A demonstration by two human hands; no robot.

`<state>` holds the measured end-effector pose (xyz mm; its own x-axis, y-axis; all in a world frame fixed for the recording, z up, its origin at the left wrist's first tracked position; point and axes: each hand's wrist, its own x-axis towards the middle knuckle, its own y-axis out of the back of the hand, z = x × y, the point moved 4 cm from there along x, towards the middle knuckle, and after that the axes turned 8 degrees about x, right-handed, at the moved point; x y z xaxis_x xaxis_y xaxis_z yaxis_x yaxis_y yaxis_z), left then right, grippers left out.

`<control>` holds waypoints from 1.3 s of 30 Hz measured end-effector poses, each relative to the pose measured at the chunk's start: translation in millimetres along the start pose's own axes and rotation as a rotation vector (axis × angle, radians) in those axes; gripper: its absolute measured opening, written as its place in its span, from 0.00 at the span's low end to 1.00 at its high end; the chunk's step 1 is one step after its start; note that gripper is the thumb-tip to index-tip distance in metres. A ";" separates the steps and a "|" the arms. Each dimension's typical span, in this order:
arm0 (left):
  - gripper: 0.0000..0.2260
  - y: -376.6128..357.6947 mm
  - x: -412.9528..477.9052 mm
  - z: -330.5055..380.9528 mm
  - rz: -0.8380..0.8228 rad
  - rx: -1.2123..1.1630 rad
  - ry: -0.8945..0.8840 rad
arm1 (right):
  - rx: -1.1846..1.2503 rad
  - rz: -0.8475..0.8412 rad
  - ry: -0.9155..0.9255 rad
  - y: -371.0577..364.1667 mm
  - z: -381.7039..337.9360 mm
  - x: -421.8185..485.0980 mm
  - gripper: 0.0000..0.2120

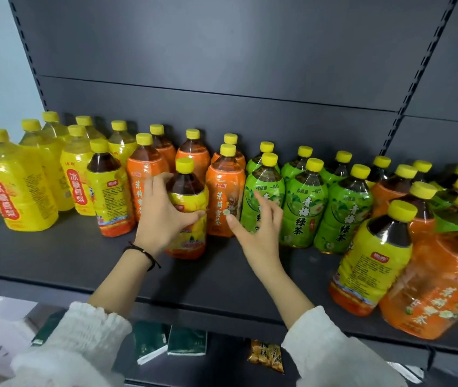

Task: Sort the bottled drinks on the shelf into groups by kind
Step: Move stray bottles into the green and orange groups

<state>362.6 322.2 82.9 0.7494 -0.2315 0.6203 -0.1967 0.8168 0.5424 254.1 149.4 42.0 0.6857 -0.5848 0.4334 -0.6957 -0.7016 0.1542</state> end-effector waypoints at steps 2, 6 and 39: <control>0.41 5.9 -12.6 6.1 -0.051 -0.039 -0.037 | 0.098 -0.139 -0.002 -15.7 -12.1 -6.9 0.31; 0.34 19.9 -23.4 -0.3 -0.302 -0.250 -0.087 | 0.212 -0.313 -0.064 -40.1 -17.9 -17.6 0.33; 0.38 49.1 -61.1 -83.7 -0.245 -0.470 0.157 | 0.241 -0.118 -0.289 -35.4 -14.8 -54.3 0.45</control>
<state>360.1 420.6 24.2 0.8299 -0.3922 0.3968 0.2718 0.9054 0.3263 238.3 212.0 26.1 0.8139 -0.5608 0.1515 -0.5620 -0.8262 -0.0395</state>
